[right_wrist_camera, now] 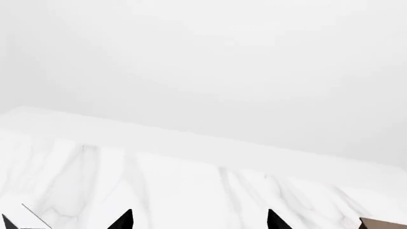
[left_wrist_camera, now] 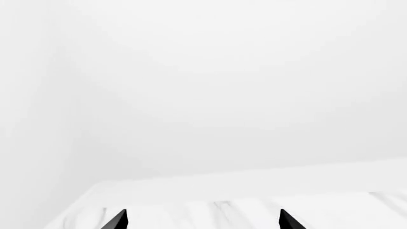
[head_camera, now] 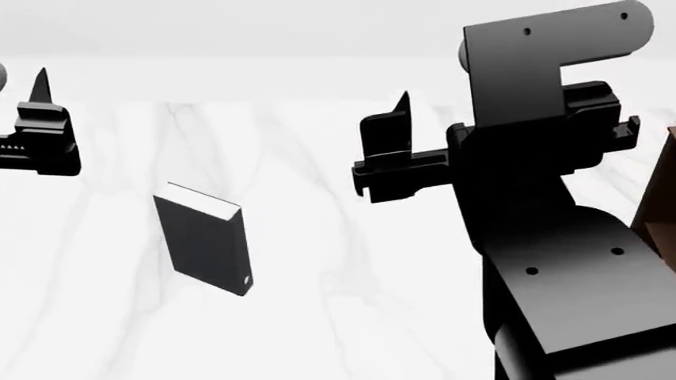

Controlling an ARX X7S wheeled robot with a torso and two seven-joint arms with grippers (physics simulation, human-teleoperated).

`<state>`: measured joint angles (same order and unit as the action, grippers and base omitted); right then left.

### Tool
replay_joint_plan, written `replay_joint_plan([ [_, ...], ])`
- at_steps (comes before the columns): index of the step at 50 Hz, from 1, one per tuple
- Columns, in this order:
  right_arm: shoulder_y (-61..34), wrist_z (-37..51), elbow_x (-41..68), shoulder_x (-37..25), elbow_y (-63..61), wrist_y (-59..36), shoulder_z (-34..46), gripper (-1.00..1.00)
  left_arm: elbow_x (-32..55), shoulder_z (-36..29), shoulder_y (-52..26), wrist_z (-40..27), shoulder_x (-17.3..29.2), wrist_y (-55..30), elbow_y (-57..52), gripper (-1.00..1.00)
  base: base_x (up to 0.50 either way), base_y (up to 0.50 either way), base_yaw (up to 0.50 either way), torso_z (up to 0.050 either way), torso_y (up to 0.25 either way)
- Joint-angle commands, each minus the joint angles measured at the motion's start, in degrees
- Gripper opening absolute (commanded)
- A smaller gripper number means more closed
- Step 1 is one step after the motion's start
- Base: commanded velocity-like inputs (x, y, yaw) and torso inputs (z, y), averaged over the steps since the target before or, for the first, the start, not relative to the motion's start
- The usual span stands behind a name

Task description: Pick up the book on the left and place it on top of the shelf.

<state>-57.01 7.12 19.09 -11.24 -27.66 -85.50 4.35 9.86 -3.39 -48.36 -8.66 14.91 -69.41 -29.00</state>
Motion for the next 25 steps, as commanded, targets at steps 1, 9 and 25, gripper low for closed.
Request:
replay_joint_plan([
  [1,0.2,0.3,0.5,-0.1,0.3,0.3,0.2,1.0,0.2,-0.1,-0.1,-0.2,0.1,0.2,0.3,1.0,0.5,0.0,0.0,0.0,0.01],
  [9,0.1,0.6,0.5,-0.5,1.2,1.2,0.7,1.0,0.3,-0.4,0.0,-0.2,0.1,0.7,1.0,1.0,0.5,0.0,0.0,0.0,0.001],
  [25,1.0,0.9,0.5,-1.5,3.8,1.6,3.7,1.0,0.6,-0.6,0.4,-0.3,0.4,1.1,1.3,1.0,0.41,0.0,0.0,0.0,0.002],
])
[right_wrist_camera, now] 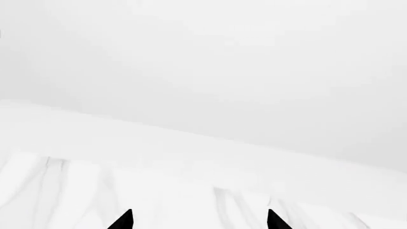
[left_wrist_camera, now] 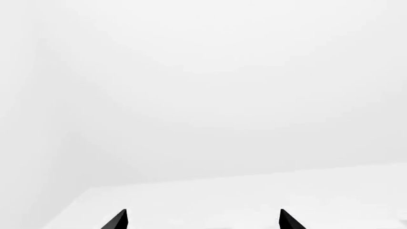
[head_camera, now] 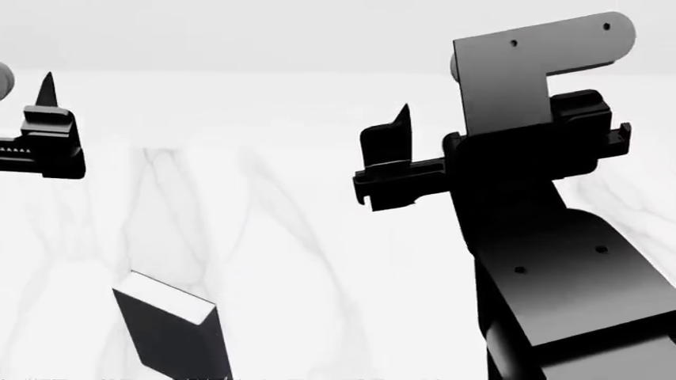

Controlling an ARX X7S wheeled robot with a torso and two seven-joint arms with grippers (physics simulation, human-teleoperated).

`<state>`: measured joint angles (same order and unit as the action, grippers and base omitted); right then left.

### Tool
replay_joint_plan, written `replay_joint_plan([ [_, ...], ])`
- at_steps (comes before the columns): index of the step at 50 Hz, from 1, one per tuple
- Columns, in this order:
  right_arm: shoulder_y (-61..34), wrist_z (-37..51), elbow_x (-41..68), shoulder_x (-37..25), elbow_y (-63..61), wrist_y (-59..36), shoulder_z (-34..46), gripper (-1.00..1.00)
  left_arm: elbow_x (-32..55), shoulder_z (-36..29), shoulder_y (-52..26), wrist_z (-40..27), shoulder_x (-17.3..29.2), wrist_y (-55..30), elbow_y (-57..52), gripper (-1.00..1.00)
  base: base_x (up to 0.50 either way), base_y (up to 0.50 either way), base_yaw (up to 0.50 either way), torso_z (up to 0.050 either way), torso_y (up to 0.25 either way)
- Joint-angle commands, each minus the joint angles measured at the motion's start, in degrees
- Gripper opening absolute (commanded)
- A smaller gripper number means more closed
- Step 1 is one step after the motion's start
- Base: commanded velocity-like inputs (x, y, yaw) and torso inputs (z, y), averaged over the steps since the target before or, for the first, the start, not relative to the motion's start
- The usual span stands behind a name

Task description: Pick up the book on the left and place it on top of the shelf.

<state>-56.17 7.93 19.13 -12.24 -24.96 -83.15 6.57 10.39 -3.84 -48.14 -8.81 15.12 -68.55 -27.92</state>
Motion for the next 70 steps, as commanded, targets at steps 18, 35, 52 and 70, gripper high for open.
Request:
replay_joint_plan([
  [18,-4.7,-24.3,12.6,-10.6,7.8,5.9,21.8,1.0,0.6,0.2,-0.1,-0.3,0.1,0.1,0.4,1.0,0.0,0.0,0.0,0.0,0.0],
  [35,-4.2,-30.8,14.2,-11.1,9.2,11.8,27.5,1.0,0.8,0.0,0.2,-0.6,0.5,0.5,1.0,1.0,0.0,0.0,0.0,0.0,0.0],
  [52,-4.9,-32.2,12.8,-8.6,13.9,16.4,30.2,1.0,1.1,0.1,0.5,-0.9,0.8,0.3,0.5,1.0,0.0,0.0,0.0,0.0,0.0],
  [70,-7.4,-37.4,8.0,-1.1,32.4,28.9,36.0,1.0,1.3,-0.1,0.5,-1.2,1.0,0.5,0.7,1.0,0.0,0.0,0.0,0.0,0.0],
])
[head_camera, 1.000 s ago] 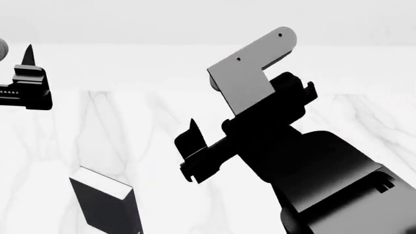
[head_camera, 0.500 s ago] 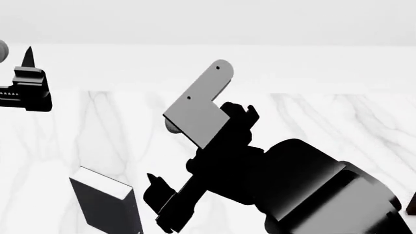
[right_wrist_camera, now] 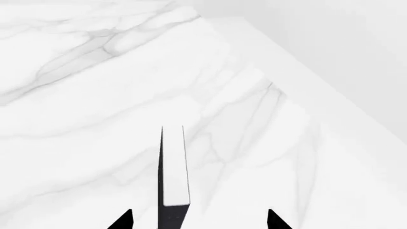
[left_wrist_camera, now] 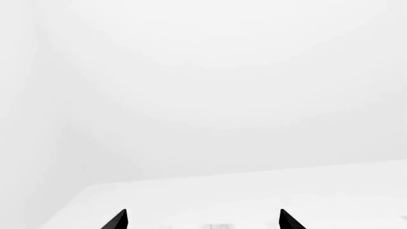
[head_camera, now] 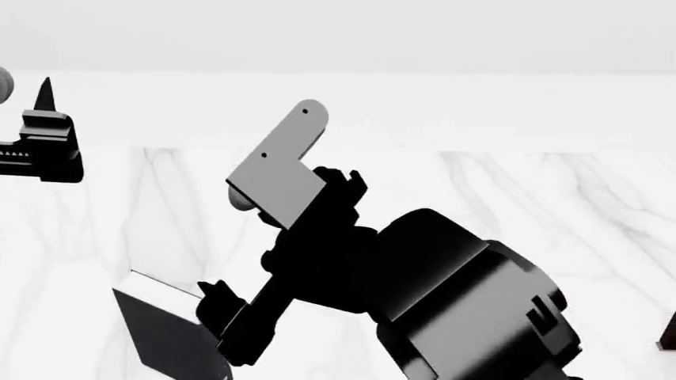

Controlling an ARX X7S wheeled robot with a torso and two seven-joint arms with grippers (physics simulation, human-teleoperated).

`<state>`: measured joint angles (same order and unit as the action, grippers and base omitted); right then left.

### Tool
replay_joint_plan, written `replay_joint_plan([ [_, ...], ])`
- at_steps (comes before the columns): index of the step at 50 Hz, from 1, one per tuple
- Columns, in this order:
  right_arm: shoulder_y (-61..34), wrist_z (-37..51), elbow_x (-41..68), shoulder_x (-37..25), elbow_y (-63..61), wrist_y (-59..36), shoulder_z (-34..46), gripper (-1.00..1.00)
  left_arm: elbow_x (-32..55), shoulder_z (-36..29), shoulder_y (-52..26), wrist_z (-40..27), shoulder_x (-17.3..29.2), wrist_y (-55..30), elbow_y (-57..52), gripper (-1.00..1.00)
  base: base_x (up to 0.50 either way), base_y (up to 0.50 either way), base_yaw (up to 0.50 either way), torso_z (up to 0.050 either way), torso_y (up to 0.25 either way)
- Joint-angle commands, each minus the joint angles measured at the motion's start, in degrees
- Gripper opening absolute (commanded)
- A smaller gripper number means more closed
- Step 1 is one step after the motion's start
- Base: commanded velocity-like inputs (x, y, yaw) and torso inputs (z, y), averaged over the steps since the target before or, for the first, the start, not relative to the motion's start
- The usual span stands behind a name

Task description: Pick up the book on the left and place it on top of the shelf.

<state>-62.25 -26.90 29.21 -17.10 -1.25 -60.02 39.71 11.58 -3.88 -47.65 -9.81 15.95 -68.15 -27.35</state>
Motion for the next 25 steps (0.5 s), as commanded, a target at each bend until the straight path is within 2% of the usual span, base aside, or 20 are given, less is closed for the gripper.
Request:
replay_joint_plan([
  [1,-1.4,-2.7,-2.2,3.9,9.2,6.0,3.1,1.0,0.2,-0.1,0.1,-0.2,0.2,0.1,0.1,1.0,0.0,0.0,0.0,0.0,0.0],
  [25,-3.4,-8.1,-6.3,13.4,33.7,20.4,8.1,1.0,0.4,-0.5,0.4,-0.5,0.3,1.0,0.6,1.0,0.0,0.0,0.0,0.0,0.0],
])
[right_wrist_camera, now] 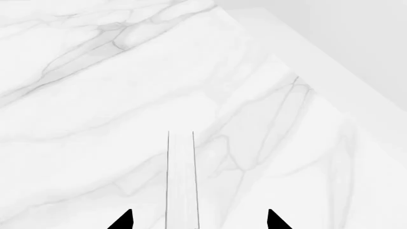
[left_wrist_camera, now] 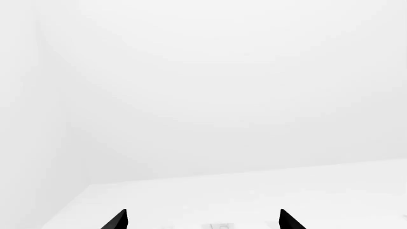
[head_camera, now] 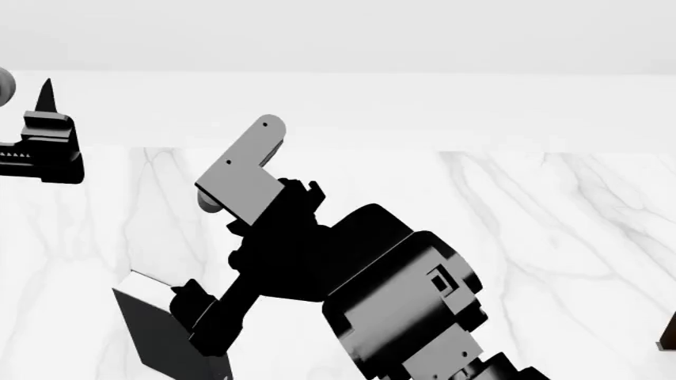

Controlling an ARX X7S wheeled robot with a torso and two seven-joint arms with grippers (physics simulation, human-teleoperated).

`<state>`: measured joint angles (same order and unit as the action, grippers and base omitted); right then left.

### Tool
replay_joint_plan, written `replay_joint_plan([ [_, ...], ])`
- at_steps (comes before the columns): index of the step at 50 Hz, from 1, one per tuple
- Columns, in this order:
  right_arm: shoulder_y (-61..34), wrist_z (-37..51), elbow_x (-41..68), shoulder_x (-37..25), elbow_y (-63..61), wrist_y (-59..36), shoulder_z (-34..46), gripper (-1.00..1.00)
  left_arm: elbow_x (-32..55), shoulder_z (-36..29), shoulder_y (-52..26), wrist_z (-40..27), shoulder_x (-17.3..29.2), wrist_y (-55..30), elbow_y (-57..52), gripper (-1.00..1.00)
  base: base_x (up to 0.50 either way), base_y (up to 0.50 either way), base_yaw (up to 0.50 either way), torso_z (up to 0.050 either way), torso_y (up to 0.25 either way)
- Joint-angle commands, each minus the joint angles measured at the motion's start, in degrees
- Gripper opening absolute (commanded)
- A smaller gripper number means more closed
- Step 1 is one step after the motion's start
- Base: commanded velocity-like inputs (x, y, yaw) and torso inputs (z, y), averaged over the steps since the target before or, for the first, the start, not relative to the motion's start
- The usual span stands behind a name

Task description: Pick up the book on the left and place it on top of the shelf.

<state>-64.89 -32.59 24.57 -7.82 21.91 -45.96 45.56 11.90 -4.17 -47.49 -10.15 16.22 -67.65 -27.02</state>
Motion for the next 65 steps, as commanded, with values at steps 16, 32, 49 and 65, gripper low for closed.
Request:
replay_joint_plan([
  [16,-4.1,-2.7,4.4,7.8,24.9,15.3,10.6,1.0,0.3,-0.6,0.3,-0.5,0.0,0.4,0.2,1.0,0.0,0.0,0.0,0.0,0.0],
  [32,-7.7,0.8,20.3,7.8,30.5,22.1,27.0,1.0,1.2,-0.3,0.4,-0.1,0.1,0.1,0.4,1.0,0.0,0.0,0.0,0.0,0.0],
  [49,-9.3,2.2,29.6,7.8,32.2,26.2,36.7,1.0,1.0,-1.0,0.9,-0.3,0.7,1.4,1.5,1.0,0.0,0.0,0.0,-0.007,-0.153],
  [65,-9.8,2.4,32.4,7.7,32.0,28.3,39.9,-1.0,1.5,-0.4,1.1,-0.3,0.8,1.9,1.9,1.0,0.0,0.0,0.0,-0.002,-0.025],
])
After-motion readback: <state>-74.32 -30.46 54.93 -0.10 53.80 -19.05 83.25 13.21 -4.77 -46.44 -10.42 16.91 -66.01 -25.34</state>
